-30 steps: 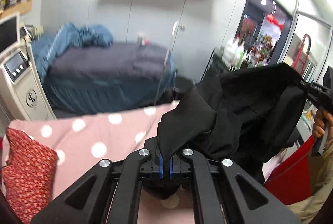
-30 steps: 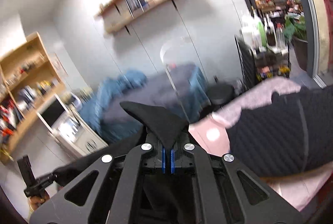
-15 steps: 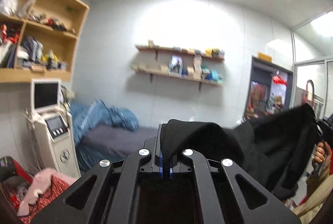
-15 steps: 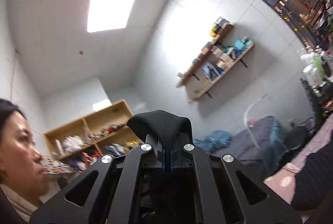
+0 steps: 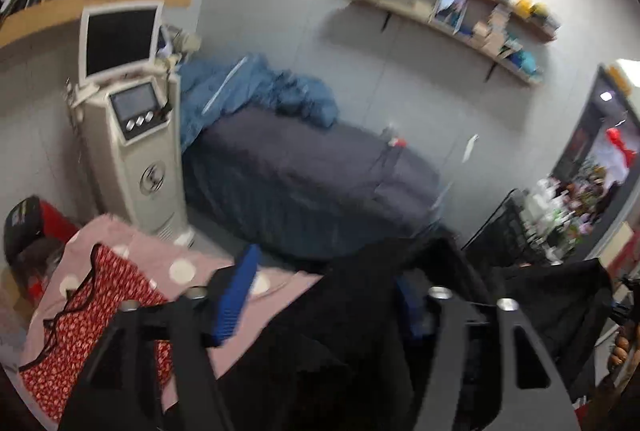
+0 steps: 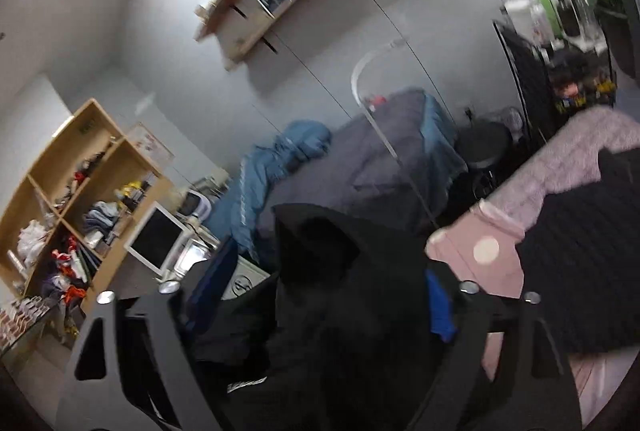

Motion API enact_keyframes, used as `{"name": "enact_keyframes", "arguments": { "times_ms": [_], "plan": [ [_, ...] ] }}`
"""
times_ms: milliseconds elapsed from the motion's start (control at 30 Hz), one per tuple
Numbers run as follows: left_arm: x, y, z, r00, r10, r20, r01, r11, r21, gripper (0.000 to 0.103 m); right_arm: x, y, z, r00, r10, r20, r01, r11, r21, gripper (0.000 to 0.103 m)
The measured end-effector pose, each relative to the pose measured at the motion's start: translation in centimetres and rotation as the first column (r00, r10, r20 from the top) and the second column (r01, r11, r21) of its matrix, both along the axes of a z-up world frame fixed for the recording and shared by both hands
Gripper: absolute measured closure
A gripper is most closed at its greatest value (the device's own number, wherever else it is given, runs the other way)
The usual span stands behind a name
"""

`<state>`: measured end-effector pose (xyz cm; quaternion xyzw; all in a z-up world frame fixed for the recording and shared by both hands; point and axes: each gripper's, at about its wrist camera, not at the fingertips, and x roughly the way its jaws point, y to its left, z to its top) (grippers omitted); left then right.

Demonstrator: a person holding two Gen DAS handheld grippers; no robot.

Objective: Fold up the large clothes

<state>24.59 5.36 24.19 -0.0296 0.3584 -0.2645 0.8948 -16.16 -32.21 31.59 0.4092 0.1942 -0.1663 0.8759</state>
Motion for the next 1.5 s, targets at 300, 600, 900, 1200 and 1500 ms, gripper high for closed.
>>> {"name": "enact_keyframes", "arguments": {
  "times_ms": [300, 600, 900, 1200, 1500],
  "plan": [
    [5.2, 0.2, -25.5, 0.915, 0.190, -0.357, -0.104, 0.964, 0.245, 0.017, 8.9, 4.1, -21.5, 0.761, -0.025, -0.648, -0.056, 0.993, -0.104, 0.019],
    [-2.6, 0.6, -32.9, 0.881, 0.096, -0.464, 0.075, 0.938, 0.338, 0.014, 4.1, 5.6, -31.0, 0.631, 0.065, -0.773, -0.011, 0.997, 0.074, 0.019],
    [-4.3, 1.5, -35.1, 0.852, 0.136, -0.506, 0.051, 0.940, 0.337, 0.013, 1.1, 5.8, -31.9, 0.567, 0.044, -0.823, -0.013, 0.999, 0.045, 0.019],
    [-7.0, 8.9, -35.4, 0.779, 0.314, -0.543, -0.099, 0.916, 0.389, 0.011, -4.6, 4.7, -35.4, 0.561, -0.001, -0.828, 0.139, 0.986, 0.093, 0.019],
    [-10.7, 8.2, -35.4, 0.768, 0.307, -0.563, -0.085, 0.919, 0.385, 0.011, -1.5, 5.2, -38.5, 0.669, 0.084, -0.738, 0.104, 0.973, 0.205, 0.080]
  ]
}}
